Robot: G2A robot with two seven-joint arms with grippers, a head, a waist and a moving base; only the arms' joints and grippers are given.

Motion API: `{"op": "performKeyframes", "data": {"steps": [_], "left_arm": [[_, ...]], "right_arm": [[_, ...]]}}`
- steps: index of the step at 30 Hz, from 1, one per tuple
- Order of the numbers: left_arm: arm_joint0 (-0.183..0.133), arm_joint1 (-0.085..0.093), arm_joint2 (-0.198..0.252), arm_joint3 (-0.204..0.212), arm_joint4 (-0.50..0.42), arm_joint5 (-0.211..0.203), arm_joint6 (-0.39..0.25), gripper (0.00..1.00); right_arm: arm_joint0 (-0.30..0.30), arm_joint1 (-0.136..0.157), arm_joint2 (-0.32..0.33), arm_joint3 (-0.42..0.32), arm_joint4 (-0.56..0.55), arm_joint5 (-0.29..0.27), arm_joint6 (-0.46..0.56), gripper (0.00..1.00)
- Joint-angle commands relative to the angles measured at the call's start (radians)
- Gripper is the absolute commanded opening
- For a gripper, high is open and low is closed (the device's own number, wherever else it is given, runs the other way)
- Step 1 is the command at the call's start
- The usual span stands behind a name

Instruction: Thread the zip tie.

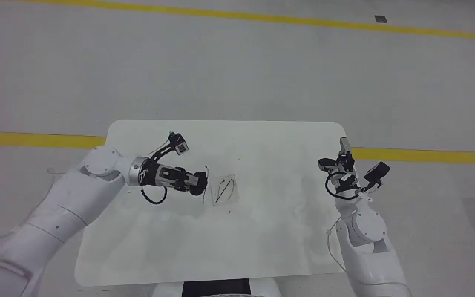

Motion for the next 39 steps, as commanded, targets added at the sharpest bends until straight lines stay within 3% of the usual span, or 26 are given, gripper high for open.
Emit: {"op": "performKeyframes", "data": {"steps": [1,5,15,18,20,25,33,39], "left_arm": [[-0.005,0.003,0.012,0.011,-0.012,0.000,0.000,0.00],[-0.021,0.006,0.016,0.055,0.033,0.000,0.000,0.00],[-0.023,0.006,0.016,0.056,0.041,0.000,0.000,0.00],[-0.008,0.003,0.016,0.058,0.022,0.002,0.038,0.00],[-0.007,0.000,0.008,0.062,0.002,0.000,0.025,0.00],[-0.008,-0.003,-0.040,0.045,0.123,0.000,0.049,0.00],[0.059,-0.019,-0.155,-0.045,0.321,0.000,0.053,0.00],[0.102,-0.039,-0.223,-0.077,0.408,0.000,0.043,0.00]], "right_arm": [[0.000,0.000,0.000,0.000,0.000,0.000,0.000,1.00],[0.000,0.000,0.000,0.000,0.000,0.000,0.000,1.00],[0.000,0.000,0.000,0.000,0.000,0.000,0.000,1.00],[0.000,0.000,0.000,0.000,0.000,0.000,0.000,1.00],[0.000,0.000,0.000,0.000,0.000,0.000,0.000,1.00],[0.000,0.000,0.000,0.000,0.000,0.000,0.000,1.00],[0.076,-0.006,-0.085,-0.022,-0.100,0.026,0.068,1.00],[0.131,-0.009,-0.149,-0.034,-0.203,0.040,0.125,1.00]]}}
